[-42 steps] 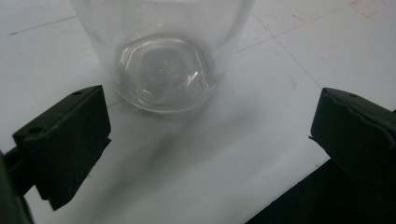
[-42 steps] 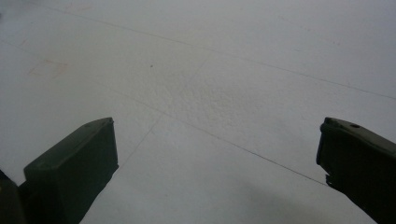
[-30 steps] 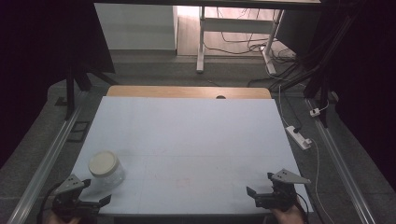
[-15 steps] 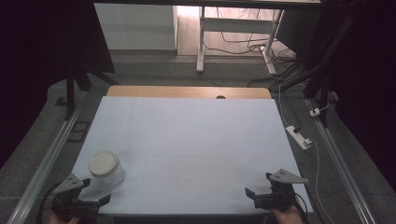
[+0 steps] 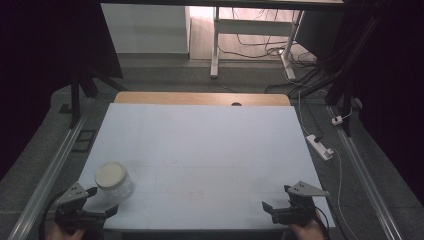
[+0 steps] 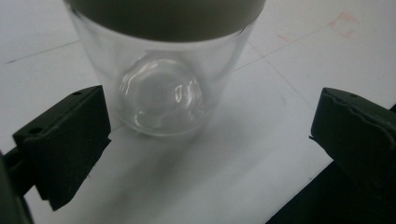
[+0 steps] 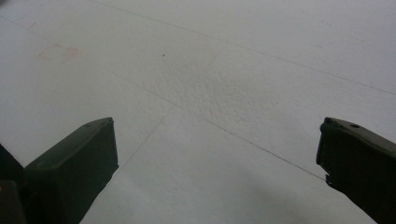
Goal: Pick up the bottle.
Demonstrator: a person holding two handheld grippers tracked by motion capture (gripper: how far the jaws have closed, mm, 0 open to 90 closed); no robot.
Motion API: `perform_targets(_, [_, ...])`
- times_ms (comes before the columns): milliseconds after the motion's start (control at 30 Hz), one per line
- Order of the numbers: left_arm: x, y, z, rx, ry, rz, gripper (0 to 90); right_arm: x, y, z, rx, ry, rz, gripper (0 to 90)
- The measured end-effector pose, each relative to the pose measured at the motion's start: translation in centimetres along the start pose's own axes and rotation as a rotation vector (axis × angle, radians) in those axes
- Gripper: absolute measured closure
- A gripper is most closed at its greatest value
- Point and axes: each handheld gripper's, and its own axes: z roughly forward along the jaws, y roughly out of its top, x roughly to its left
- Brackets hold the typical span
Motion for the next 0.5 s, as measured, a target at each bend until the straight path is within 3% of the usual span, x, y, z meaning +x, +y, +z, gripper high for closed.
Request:
perform_targets(100, [0.3,0.2,0.2,-0.012,-0.027,0.0,0.0,0.0,0.0,0.0,-0.001,0.001,-0.001,0.0])
perform_targets(233, [0.5,0.3,0.3,-0.017,-0.017,0.005,0.0,0.0,0.0,0.0,-0.002,0.0,-0.001,0.0])
perform_targets(367, [1.1,0.3,0.4,-0.053,0.003,0.011,0.0,0.0,0.0,0.0,-0.001,0.001,-0.001,0.0])
perform_targets(500, [1.5,0.4,0.7,-0.071,0.027,-0.007,0.0,0.0,0.0,0.0,0.001,0.004,-0.002,0.0])
